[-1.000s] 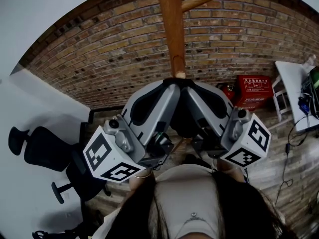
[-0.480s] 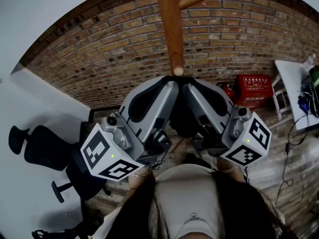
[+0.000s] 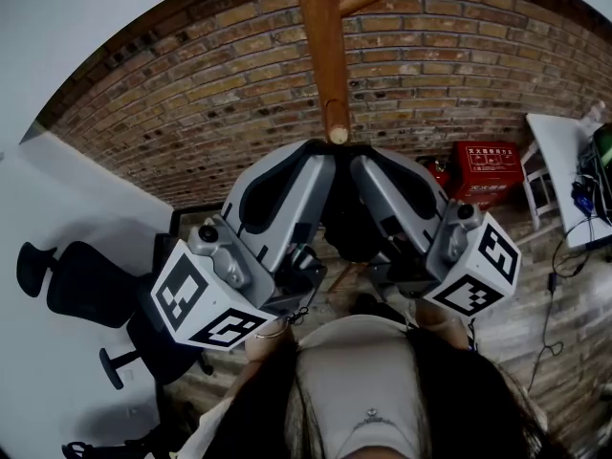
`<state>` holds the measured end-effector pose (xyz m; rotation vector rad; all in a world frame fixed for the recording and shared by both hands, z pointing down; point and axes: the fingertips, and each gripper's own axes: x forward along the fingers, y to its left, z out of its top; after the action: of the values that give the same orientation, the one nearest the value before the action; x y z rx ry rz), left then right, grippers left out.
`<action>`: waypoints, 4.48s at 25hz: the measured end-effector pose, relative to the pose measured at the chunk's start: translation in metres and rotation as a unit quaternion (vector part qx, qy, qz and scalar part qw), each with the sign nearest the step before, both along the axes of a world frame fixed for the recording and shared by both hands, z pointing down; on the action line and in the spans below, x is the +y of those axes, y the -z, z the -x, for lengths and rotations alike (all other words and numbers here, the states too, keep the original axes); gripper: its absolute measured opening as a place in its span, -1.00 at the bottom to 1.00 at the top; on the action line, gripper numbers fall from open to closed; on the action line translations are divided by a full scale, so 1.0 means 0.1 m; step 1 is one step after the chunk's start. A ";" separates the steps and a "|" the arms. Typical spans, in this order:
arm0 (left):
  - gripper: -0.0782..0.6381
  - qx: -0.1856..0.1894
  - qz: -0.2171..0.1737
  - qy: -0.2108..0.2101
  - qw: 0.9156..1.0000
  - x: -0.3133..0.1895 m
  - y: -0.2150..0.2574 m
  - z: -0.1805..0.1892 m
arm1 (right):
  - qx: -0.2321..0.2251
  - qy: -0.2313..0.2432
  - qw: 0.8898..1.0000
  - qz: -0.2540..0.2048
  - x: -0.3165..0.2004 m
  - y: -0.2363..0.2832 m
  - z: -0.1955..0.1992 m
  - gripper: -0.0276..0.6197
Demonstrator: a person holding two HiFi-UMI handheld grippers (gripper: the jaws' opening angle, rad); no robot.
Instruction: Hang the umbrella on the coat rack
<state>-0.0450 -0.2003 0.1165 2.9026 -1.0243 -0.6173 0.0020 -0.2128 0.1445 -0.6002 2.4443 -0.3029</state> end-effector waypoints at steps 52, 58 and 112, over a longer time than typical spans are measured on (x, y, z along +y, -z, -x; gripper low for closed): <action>-0.75 -0.011 0.010 -0.003 1.000 -0.28 -0.04 0.08 | 0.000 0.046 0.999 0.006 -0.16 -0.09 0.00 -0.81; -0.75 -0.007 0.020 0.001 1.000 -0.30 -0.11 0.07 | 0.004 0.042 0.999 0.013 -0.18 -0.18 -0.02 -0.81; -0.75 0.006 0.089 -0.021 0.996 -0.74 -0.62 0.14 | 0.095 -0.039 0.994 0.039 -0.55 -0.70 0.26 -0.80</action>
<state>-0.0589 -0.2741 0.1783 2.7543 -0.9609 -0.5121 -0.0238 -0.2678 0.2143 -0.7893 2.5926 -0.3220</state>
